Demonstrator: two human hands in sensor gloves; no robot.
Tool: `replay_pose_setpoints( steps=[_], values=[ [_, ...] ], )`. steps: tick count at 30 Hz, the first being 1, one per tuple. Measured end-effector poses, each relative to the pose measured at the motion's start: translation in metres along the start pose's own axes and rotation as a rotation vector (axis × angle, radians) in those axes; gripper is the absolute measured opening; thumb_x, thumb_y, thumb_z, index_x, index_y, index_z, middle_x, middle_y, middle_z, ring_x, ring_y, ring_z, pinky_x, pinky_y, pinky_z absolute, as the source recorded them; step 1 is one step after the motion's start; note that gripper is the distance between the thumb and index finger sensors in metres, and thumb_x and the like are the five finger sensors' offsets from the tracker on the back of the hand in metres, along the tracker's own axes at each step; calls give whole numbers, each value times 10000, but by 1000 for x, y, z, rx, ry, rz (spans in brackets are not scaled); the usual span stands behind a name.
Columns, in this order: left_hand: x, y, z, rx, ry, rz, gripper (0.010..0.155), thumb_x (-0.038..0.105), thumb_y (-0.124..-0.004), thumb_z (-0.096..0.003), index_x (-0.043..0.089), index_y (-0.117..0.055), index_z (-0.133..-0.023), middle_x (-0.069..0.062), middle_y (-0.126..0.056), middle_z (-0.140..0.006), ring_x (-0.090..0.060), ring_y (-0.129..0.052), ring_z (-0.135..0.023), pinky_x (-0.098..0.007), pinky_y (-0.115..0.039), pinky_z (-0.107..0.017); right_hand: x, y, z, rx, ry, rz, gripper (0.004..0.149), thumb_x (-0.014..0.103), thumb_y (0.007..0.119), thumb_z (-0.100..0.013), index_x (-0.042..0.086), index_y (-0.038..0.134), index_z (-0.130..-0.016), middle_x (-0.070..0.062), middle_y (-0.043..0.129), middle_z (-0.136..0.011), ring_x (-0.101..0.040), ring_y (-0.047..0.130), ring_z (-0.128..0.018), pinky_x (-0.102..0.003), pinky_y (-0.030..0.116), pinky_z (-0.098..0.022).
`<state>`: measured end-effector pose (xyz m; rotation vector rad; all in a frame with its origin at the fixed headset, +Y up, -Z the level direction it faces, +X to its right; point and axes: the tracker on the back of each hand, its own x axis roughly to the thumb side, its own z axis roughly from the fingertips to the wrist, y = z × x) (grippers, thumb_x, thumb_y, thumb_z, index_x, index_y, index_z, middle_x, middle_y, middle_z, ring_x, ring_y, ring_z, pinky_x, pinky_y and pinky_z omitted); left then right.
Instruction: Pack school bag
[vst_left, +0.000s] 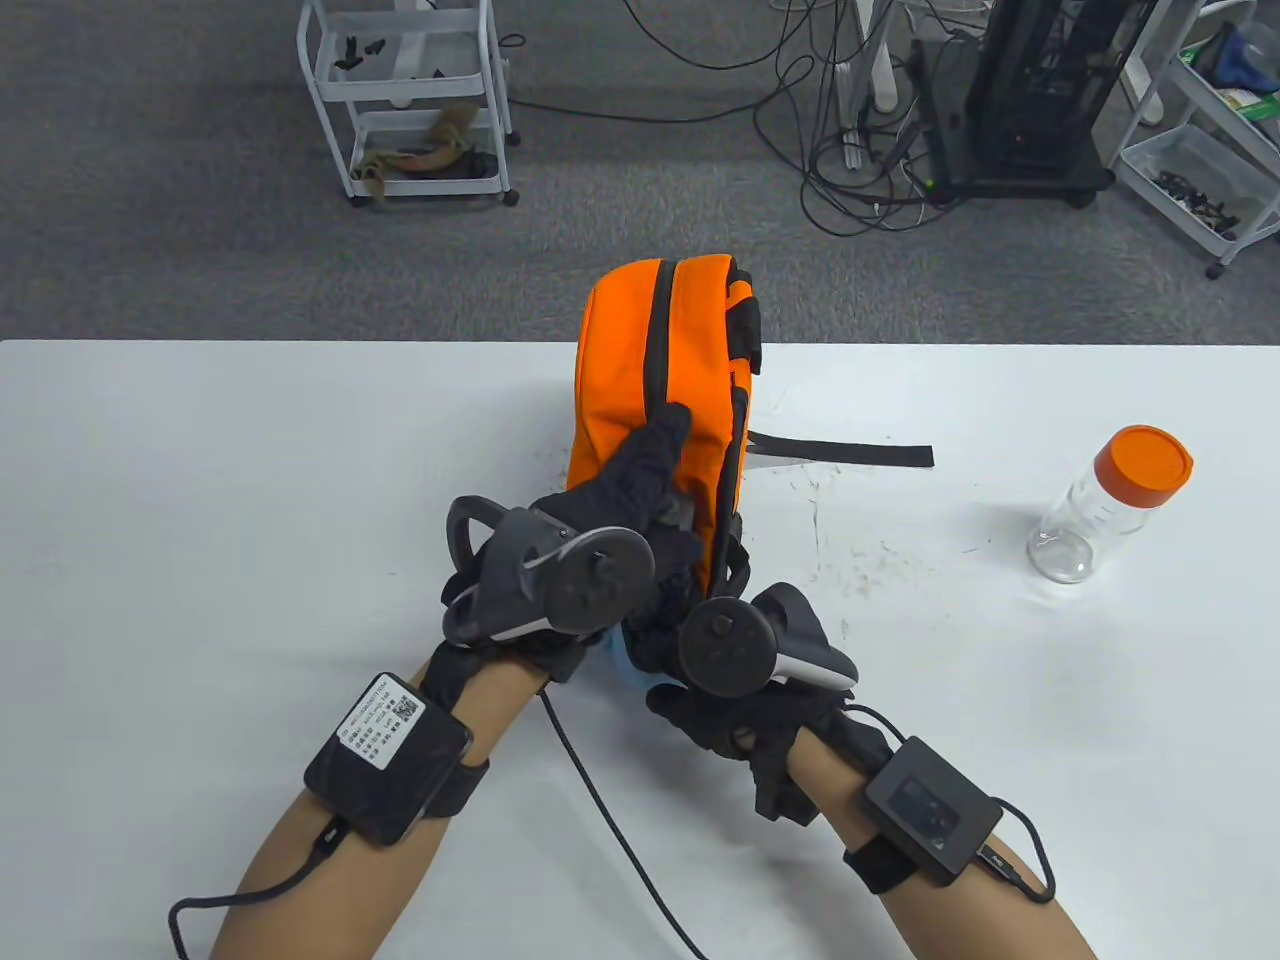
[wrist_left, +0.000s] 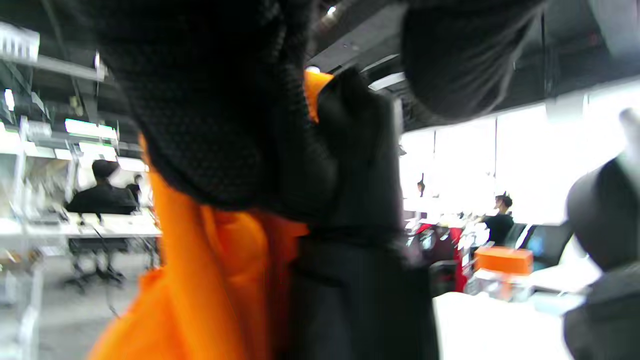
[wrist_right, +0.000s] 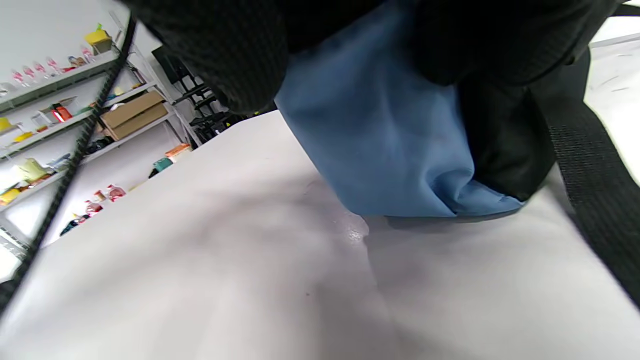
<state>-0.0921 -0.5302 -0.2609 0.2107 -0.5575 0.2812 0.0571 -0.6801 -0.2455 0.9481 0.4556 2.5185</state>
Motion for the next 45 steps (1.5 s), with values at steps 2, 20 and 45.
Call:
replay_pose_setpoints(
  steps=[2,20,45],
  values=[
    [-2,-1,-4,-79,45,31,1166,684,-747,-555,22,-18,-1179,-501,-256,-1218,-442,-1085,-767,-481,-1018,-448,0,2,1,9,-32,-3,517,271,821,-529,78,786,-1007,-619,230,-1071,-796,681,-775,-860,670,-585],
    [-16,-11,-37,-108,223,-135,564,247,-820,-625,78,-670,-1142,-341,-655,-1215,-439,-1155,-652,-615,-951,-506,-18,-31,39,-56,-190,-177,572,293,805,-537,7,770,-1030,-325,640,-1142,-608,822,-923,-849,679,-617],
    [-36,18,30,-58,428,-456,866,381,-716,-644,-17,-229,-1238,-430,-412,-1278,-624,-735,-1039,-768,-625,-723,-139,-127,60,-478,317,-282,835,419,812,-439,-7,588,-1121,-317,723,-1107,-545,928,-848,-709,830,-590]
  ],
)
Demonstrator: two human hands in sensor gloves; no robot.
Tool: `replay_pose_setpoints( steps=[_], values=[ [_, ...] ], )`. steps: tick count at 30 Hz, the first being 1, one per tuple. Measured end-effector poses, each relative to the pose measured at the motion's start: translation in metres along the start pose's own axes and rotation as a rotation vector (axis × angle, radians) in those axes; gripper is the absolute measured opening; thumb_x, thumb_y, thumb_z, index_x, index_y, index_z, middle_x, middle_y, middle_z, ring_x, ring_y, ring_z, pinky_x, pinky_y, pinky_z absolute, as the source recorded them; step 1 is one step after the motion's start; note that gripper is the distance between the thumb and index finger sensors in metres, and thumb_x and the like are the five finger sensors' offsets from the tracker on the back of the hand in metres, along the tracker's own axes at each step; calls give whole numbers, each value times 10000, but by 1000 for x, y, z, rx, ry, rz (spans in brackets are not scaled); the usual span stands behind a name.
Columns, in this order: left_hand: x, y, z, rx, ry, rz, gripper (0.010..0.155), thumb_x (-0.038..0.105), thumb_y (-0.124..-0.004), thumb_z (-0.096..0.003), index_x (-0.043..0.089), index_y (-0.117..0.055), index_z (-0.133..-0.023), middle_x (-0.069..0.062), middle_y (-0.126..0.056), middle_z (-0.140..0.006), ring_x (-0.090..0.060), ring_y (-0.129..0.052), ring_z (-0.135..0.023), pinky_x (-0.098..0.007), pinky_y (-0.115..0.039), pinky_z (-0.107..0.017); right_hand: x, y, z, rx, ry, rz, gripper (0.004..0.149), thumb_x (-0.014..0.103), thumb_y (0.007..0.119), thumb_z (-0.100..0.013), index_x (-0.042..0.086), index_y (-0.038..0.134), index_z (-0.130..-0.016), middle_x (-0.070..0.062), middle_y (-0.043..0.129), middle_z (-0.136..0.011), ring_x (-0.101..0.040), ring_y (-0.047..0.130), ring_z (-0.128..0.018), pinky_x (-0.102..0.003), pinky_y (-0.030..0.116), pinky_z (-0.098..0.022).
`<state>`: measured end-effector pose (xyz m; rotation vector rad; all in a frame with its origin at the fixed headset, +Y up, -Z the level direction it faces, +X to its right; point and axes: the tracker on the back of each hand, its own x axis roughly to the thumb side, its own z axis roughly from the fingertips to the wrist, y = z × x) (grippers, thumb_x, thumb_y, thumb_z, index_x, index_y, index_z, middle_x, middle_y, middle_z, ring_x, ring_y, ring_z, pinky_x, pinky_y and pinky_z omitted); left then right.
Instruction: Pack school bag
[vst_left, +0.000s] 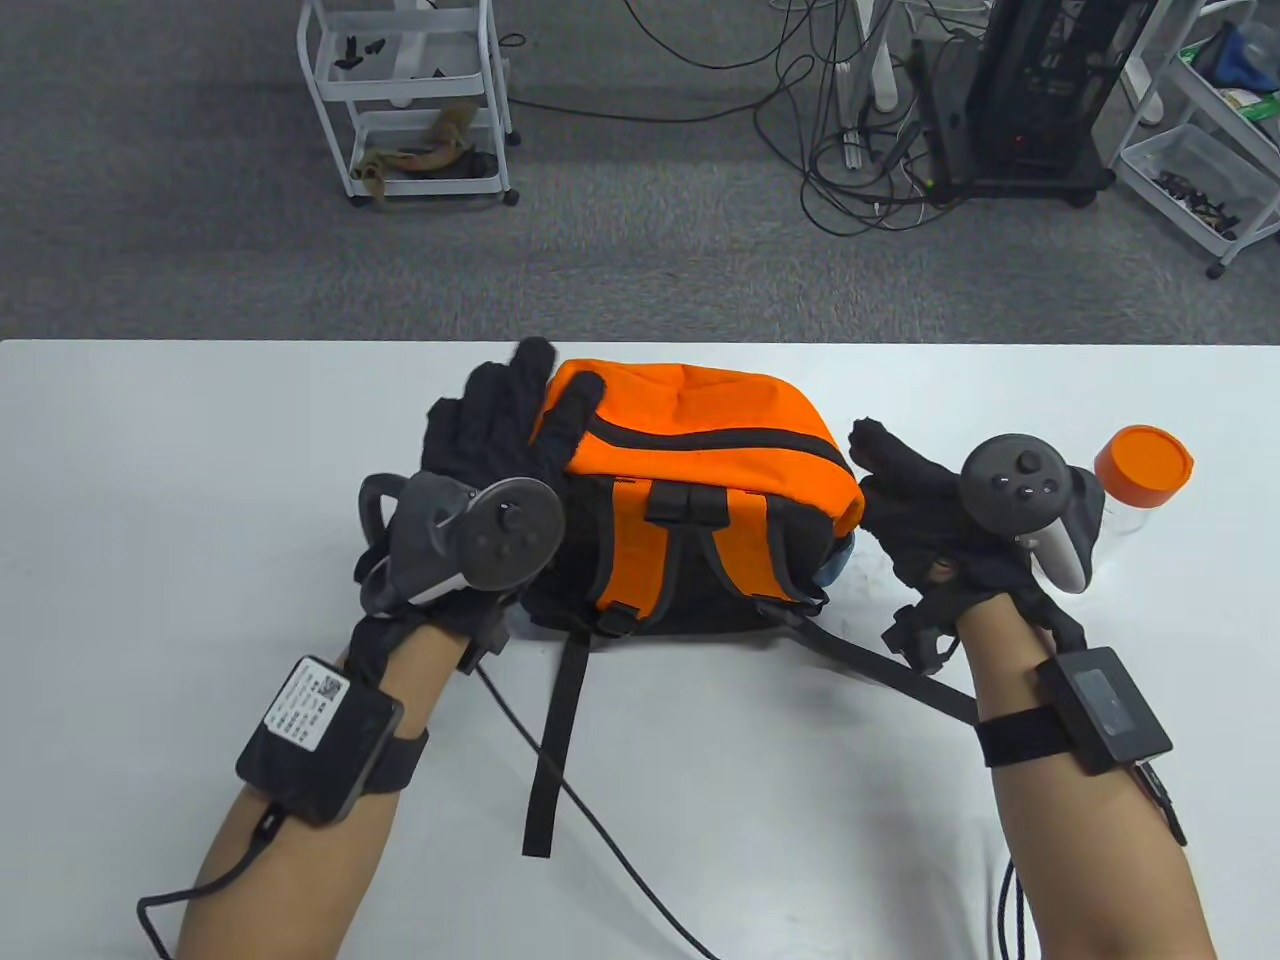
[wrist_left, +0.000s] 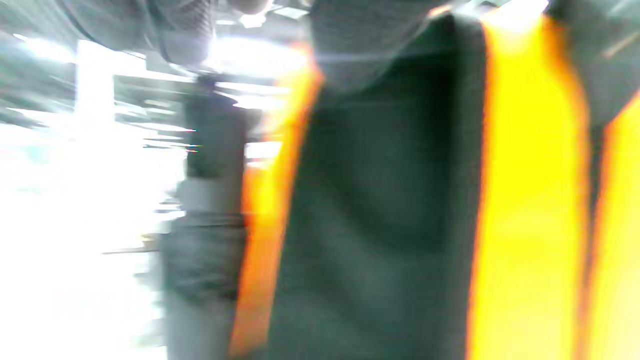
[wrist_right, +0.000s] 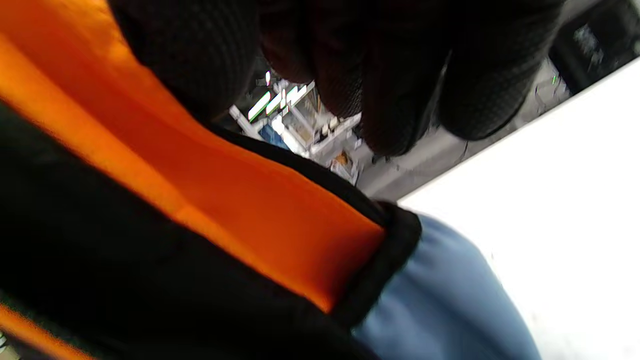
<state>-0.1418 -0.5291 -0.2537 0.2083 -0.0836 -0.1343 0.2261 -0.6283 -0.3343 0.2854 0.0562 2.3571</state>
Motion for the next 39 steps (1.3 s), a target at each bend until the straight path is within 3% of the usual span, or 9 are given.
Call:
replay_pose_setpoints(
  steps=[3,5,11,17,21,29,31,35,39],
  values=[
    [1,-4,35,119,2,21,503,512,-751,-620,145,-771,-964,-141,-978,-870,-303,-1103,-589,-567,-912,-524,-1,2,-2,-2,-1,-10,912,460,819,-406,-20,554,-1134,-333,680,-1128,-576,886,-873,-755,780,-611],
    [10,-22,42,-40,-204,136,438,486,-749,-627,146,-939,-828,-111,-1114,-699,-286,-1188,-471,-548,-971,-445,1,2,-3,-2,-10,-27,936,453,835,-397,-17,525,-1145,-334,641,-1149,-587,856,-898,-769,760,-625],
    [67,-77,45,-245,-565,288,683,447,-744,-608,31,-647,-1141,-303,-866,-1069,-505,-997,-913,-663,-841,-639,24,18,-7,270,-140,-19,1101,492,879,-309,39,392,-1187,-337,443,-1231,-681,639,-1021,-893,601,-655],
    [83,-94,28,-311,-568,496,1004,606,-742,-562,-182,-428,-1100,-457,-656,-1106,-655,-787,-993,-746,-747,-665,49,40,-1,330,-231,41,1069,487,848,-329,11,415,-1183,-363,408,-1230,-721,572,-1025,-905,574,-655],
    [83,-97,14,-301,-532,520,1076,673,-714,-538,-221,-436,-1069,-479,-661,-1090,-667,-810,-972,-752,-758,-650,61,58,0,250,-266,56,952,506,818,-339,-18,631,-1112,-351,713,-1112,-707,729,-921,-885,648,-620],
    [71,-105,-27,-365,-493,600,942,535,-800,-562,-175,-479,-1091,-428,-705,-1121,-636,-824,-995,-765,-742,-656,91,71,-4,113,-279,338,869,591,771,-352,-53,754,-935,-285,903,-845,-542,941,-675,-772,779,-603],
    [69,-106,-33,-374,-474,603,905,503,-823,-540,-148,-518,-1090,-395,-755,-1114,-606,-865,-981,-755,-752,-654,88,70,-5,174,-279,308,919,604,791,-352,-72,714,-970,-299,867,-892,-556,919,-719,-782,764,-612],
    [67,-106,-39,-384,-473,613,873,450,-897,-507,-113,-570,-1089,-348,-814,-1105,-563,-920,-967,-746,-762,-656,73,63,-2,281,-279,181,792,412,859,-460,-85,657,-1042,-333,803,-987,-592,879,-820,-814,742,-610],
    [74,-102,-45,-359,-486,554,819,398,-901,-521,-116,-599,-1082,-339,-854,-1086,-536,-965,-944,-735,-776,-658,77,61,0,225,-275,299,706,315,880,-440,-66,707,-1008,-289,871,-947,-537,957,-785,-793,782,-623]
  ],
)
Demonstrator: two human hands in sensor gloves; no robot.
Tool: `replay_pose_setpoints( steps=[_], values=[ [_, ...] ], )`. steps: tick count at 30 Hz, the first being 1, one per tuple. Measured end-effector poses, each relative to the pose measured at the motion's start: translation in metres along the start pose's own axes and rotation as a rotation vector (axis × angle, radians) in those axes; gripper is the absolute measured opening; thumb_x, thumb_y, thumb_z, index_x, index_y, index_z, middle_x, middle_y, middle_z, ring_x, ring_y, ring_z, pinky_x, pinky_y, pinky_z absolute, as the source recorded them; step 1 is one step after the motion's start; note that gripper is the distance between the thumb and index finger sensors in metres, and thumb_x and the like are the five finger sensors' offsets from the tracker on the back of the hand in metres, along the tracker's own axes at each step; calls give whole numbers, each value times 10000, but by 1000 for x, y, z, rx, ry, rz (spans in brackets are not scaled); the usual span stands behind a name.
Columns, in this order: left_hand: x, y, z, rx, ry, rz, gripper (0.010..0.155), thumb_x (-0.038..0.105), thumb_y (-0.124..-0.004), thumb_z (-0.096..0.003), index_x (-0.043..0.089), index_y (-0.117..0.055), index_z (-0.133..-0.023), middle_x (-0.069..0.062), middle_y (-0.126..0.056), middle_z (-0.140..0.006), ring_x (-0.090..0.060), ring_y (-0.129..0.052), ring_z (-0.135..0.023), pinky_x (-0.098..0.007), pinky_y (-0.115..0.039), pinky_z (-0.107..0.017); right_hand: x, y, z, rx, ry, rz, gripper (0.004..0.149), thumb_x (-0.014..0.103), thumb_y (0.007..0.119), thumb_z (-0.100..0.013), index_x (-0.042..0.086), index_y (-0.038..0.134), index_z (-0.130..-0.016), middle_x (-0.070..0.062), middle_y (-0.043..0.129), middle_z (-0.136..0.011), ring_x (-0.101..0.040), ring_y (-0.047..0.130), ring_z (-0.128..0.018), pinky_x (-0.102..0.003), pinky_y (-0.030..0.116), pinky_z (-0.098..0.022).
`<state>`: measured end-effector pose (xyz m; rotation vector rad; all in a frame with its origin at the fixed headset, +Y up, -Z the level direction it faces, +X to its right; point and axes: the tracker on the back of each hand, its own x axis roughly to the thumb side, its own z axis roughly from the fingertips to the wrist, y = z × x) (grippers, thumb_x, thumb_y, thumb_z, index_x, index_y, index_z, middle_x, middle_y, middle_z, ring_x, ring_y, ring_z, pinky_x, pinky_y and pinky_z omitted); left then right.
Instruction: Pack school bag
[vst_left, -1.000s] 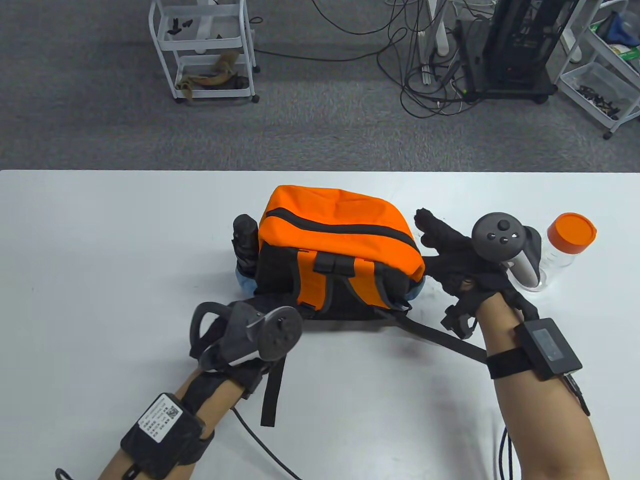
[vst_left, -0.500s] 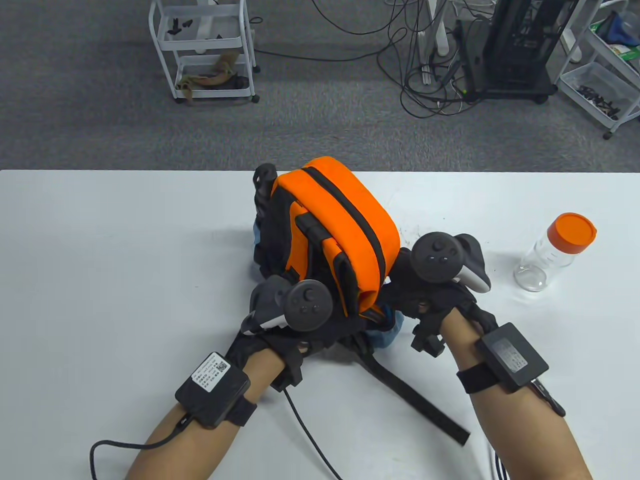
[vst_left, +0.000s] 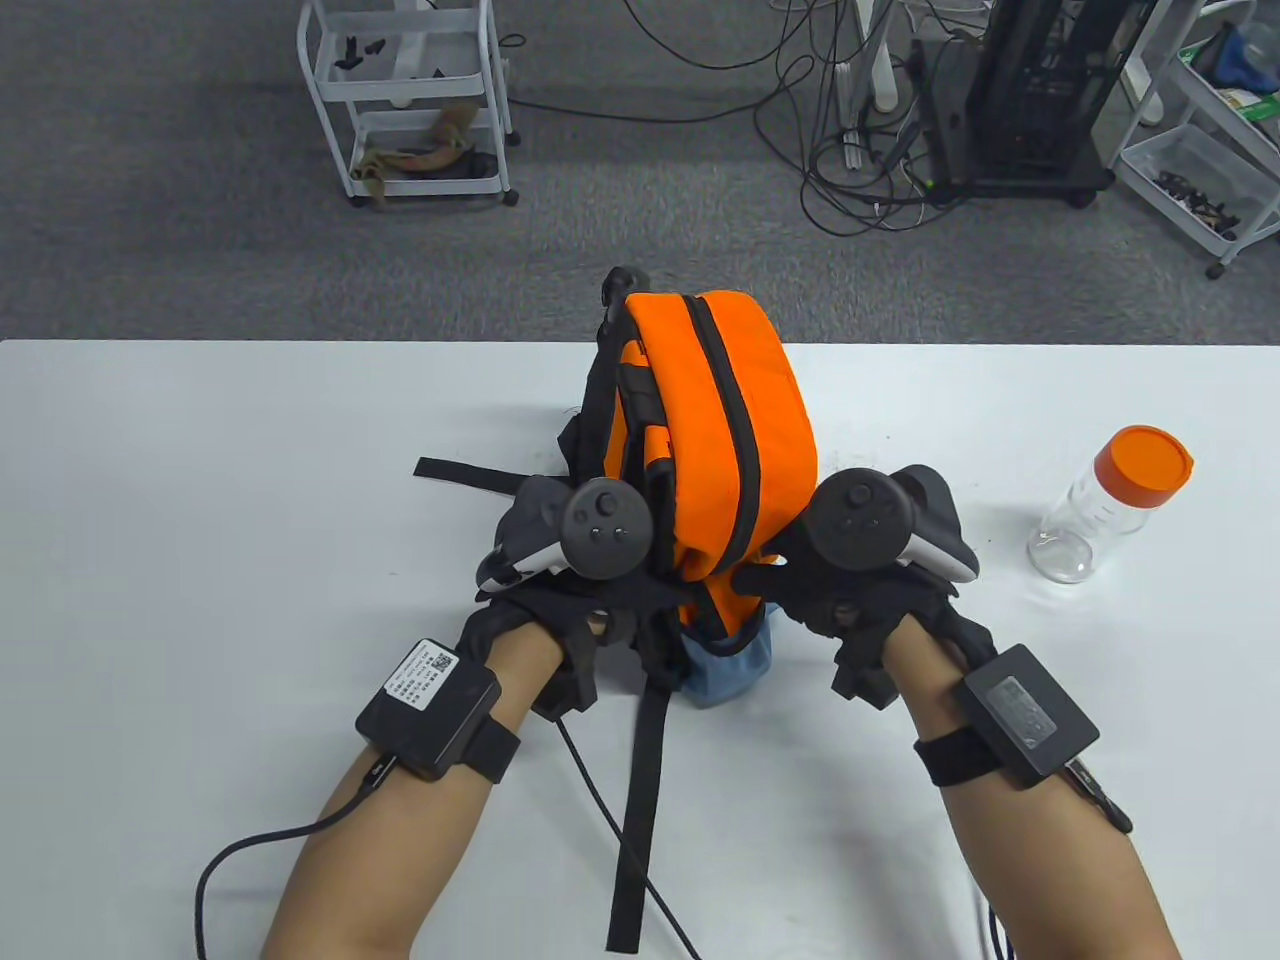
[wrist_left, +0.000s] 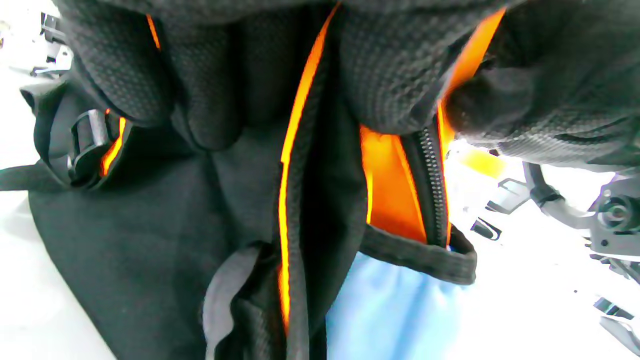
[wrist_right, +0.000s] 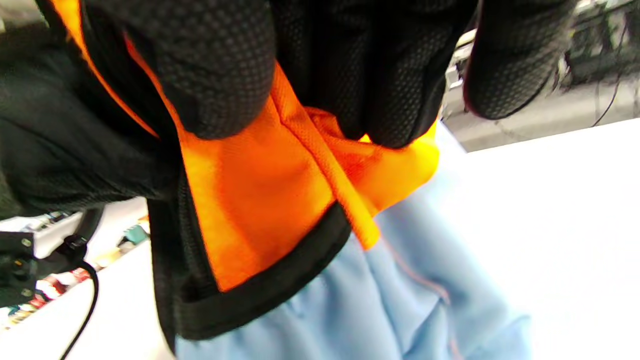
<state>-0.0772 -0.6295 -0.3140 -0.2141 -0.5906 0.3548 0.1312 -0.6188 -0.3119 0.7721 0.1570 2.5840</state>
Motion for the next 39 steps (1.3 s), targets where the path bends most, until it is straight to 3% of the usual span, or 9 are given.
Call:
replay_pose_setpoints(
  steps=[7,10,13,17,24,27,30,33,39],
  values=[
    [-9,1,0,94,35,16,776,414,-912,-562,-74,-648,-1104,-324,-884,-1079,-540,-981,-912,-756,-763,-644,0,0,1,16,-22,-44,635,171,846,-473,-106,698,-1025,-318,873,-960,-545,974,-787,-790,796,-618],
    [-2,1,-2,98,36,-140,793,487,-860,-557,-64,-668,-1094,-299,-913,-1063,-510,-1008,-894,-742,-775,-645,-3,-1,-1,-40,-9,-33,636,278,878,-455,-73,762,-972,-280,936,-889,-512,1014,-716,-783,806,-608],
    [-3,3,-6,73,31,-109,753,461,-854,-569,-75,-696,-1073,-305,-940,-1037,-508,-1026,-870,-748,-775,-640,-2,2,-2,-81,-10,-41,641,356,857,-475,-73,787,-946,-286,947,-849,-519,1007,-673,-802,788,-589],
    [-12,4,-6,142,50,-60,630,397,-846,-605,-29,-753,-1059,-289,-975,-1007,-509,-1041,-835,-756,-771,-627,-2,3,2,-178,2,73,468,329,827,-522,-13,868,-839,-213,1016,-701,-444,1045,-536,-768,832,-569],
    [-28,5,12,198,96,-33,610,421,-835,-619,-13,-784,-1045,-276,-992,-986,-517,-1028,-839,-783,-751,-624,-10,5,19,-234,84,73,443,362,840,-535,3,876,-793,-189,1013,-636,-432,1031,-481,-759,842,-541],
    [-29,5,15,136,201,-35,727,499,-823,-612,11,-677,-1131,-287,-887,-1090,-549,-948,-915,-775,-730,-643,-4,4,19,-240,77,130,440,343,845,-526,16,882,-818,-191,1016,-679,-444,1037,-530,-753,838,-557],
    [-21,18,26,241,241,-120,967,621,-902,-528,20,-551,-1200,-315,-776,-1179,-581,-876,-966,-789,-692,-665,1,2,19,-236,77,168,444,335,850,-520,13,889,-824,-195,1020,-689,-452,1038,-546,-759,831,-560],
    [-7,32,32,231,125,-84,901,693,-819,-536,41,-697,-1145,-249,-926,-1077,-496,-991,-871,-746,-755,-646,5,3,17,-225,68,176,447,338,854,-516,13,896,-819,-194,1025,-683,-450,1043,-541,-752,836,-560],
    [-4,40,28,276,126,-44,659,501,-696,-632,-19,-860,-1002,-247,-1079,-880,-451,-1097,-689,-725,-806,-587,6,-1,14,-192,83,156,446,327,850,-512,-1,900,-810,-205,1027,-672,-461,1041,-534,-756,833,-561]
  ],
)
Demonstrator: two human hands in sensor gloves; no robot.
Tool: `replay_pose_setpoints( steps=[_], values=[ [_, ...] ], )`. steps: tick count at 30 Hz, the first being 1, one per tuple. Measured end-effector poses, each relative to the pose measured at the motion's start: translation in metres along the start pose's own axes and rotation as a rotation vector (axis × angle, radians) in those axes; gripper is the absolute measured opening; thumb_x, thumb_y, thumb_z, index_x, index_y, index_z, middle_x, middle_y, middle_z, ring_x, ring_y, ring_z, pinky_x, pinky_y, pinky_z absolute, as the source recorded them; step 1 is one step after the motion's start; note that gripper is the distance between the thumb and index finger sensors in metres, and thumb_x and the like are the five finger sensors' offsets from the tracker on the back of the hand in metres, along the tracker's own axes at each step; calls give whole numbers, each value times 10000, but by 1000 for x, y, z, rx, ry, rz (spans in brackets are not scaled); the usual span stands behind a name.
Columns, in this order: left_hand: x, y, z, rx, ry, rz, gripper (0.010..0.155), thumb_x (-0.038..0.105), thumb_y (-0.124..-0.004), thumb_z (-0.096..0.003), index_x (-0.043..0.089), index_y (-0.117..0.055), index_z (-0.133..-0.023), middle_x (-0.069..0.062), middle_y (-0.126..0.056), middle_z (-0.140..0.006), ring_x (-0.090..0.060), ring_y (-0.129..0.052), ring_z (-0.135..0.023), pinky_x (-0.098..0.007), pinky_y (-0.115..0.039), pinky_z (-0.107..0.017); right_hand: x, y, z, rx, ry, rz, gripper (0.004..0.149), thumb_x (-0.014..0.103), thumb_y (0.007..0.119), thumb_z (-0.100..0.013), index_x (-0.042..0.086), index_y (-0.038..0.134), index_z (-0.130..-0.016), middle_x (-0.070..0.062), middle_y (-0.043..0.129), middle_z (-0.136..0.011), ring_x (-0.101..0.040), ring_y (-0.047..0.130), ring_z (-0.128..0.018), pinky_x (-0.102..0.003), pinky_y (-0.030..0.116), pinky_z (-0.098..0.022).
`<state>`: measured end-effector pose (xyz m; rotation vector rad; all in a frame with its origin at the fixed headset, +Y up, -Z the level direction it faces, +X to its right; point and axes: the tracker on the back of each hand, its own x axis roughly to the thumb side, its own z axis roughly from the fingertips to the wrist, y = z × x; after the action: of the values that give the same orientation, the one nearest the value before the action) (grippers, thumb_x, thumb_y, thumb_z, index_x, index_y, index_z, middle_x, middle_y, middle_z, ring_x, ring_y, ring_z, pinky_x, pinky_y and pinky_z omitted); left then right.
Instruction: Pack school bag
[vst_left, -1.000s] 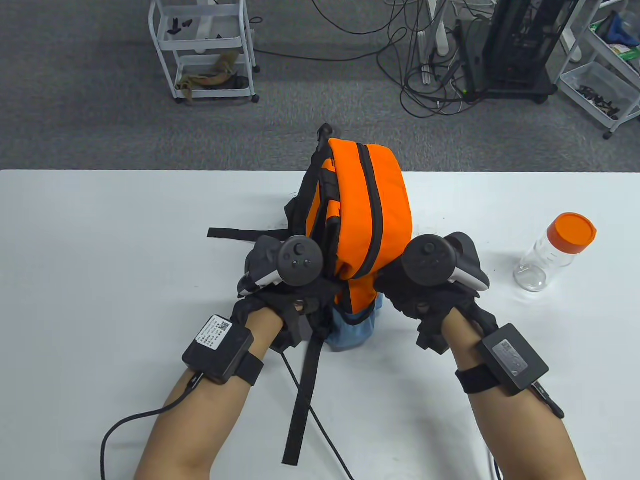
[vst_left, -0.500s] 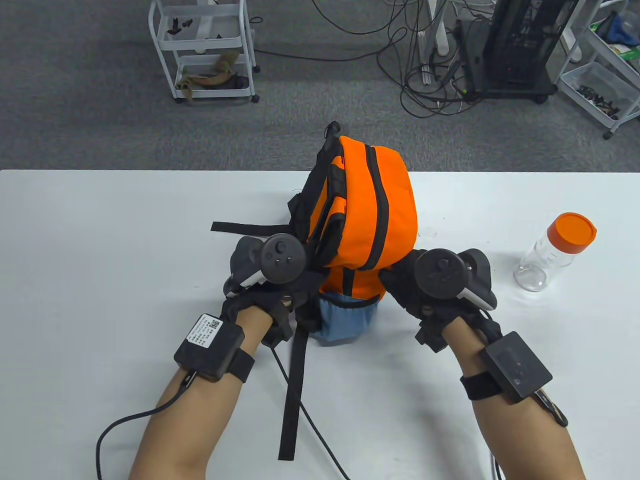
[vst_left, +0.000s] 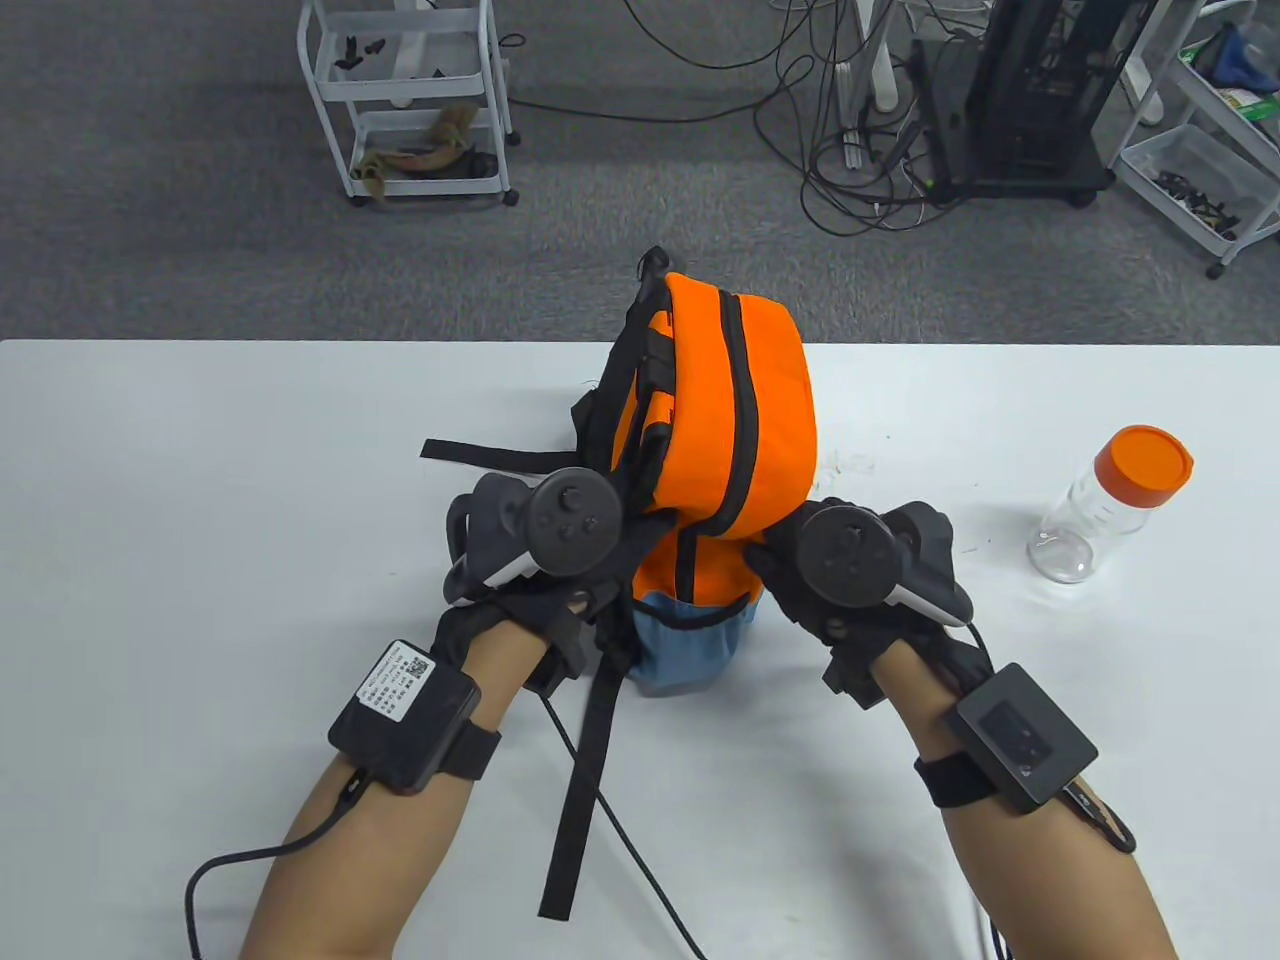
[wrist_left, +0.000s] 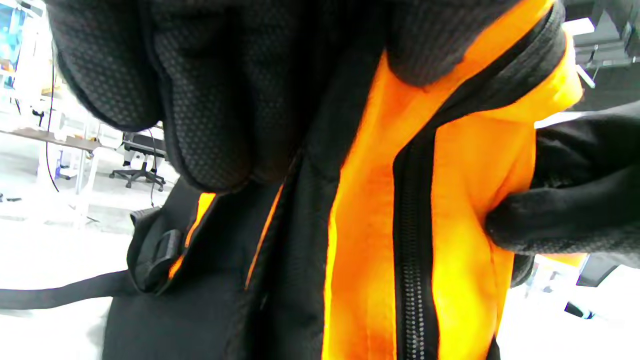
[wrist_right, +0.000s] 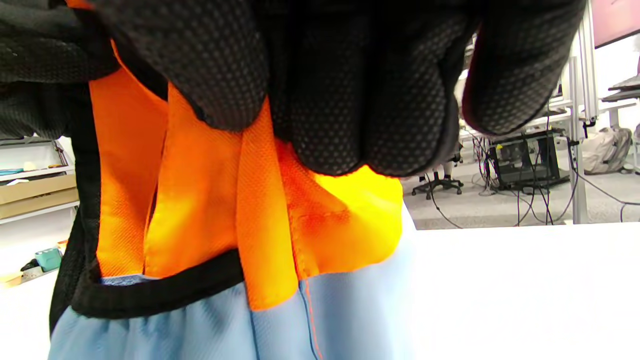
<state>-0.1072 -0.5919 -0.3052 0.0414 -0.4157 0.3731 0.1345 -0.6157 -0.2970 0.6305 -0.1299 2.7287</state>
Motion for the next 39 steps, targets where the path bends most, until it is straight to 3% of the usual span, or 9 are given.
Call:
replay_pose_setpoints(
  steps=[6,11,14,17,26,29,32,35,39],
  values=[
    [-10,-1,4,-8,20,72,667,488,-682,-638,-44,-854,-1000,-264,-1079,-872,-463,-1098,-684,-734,-803,-580,-5,-7,4,2,13,16,464,380,886,-489,59,915,-823,-162,1041,-707,-438,1057,-582,-731,848,-563],
    [-15,-1,7,-9,41,77,685,517,-693,-625,-15,-818,-1039,-261,-1030,-946,-488,-1050,-766,-749,-769,-611,-23,-48,-4,38,102,121,591,376,910,-476,64,818,-969,-196,940,-918,-507,951,-813,-754,783,-629],
    [-16,-3,9,-4,47,79,692,524,-699,-622,-14,-813,-1042,-258,-1030,-944,-480,-1054,-764,-743,-776,-608,-48,-74,-10,-10,240,197,727,388,882,-495,52,661,-1100,-278,732,-1108,-613,742,-967,-796,664,-685],
    [-17,-4,10,-9,62,99,696,527,-709,-620,-18,-813,-1039,-259,-1036,-935,-475,-1062,-752,-738,-782,-605,-83,-94,-14,58,433,246,937,467,835,-512,11,381,-1193,-373,395,-1220,-719,437,-1048,-861,478,-715],
    [-17,-6,13,-5,68,103,693,522,-725,-618,-23,-810,-1039,-260,-1035,-934,-475,-1065,-747,-737,-783,-604,-201,-84,16,290,908,242,1162,591,710,-526,-85,-37,-1106,-506,-69,-1094,-815,80,-949,-958,319,-598],
    [-18,-7,13,-10,67,102,694,521,-733,-618,-19,-802,-1048,-260,-1028,-942,-478,-1058,-755,-738,-778,-607,-215,-78,24,301,1001,167,1147,539,726,-551,-113,-55,-1081,-524,-61,-1080,-833,111,-935,-955,379,-595],
    [-19,-11,12,-22,76,85,702,527,-745,-615,-14,-786,-1059,-266,-1004,-970,-489,-1039,-782,-740,-771,-613,-223,-73,27,291,993,158,1080,473,773,-547,-130,81,-1116,-517,105,-1127,-820,309,-968,-909,557,-604],
    [-20,-14,11,-26,78,79,706,528,-764,-608,-16,-787,-1057,-267,-1007,-966,-487,-1041,-780,-739,-773,-613,-221,-76,27,221,965,327,964,429,784,-541,-80,248,-1160,-459,293,-1176,-734,564,-982,-824,696,-621],
    [-20,-20,11,-37,77,70,707,528,-766,-609,-18,-784,-1057,-262,-1006,-965,-480,-1044,-778,-735,-775,-614,-225,-79,30,155,960,322,923,458,785,-528,-34,335,-1166,-399,426,-1170,-711,640,-969,-798,783,-578]
  ],
)
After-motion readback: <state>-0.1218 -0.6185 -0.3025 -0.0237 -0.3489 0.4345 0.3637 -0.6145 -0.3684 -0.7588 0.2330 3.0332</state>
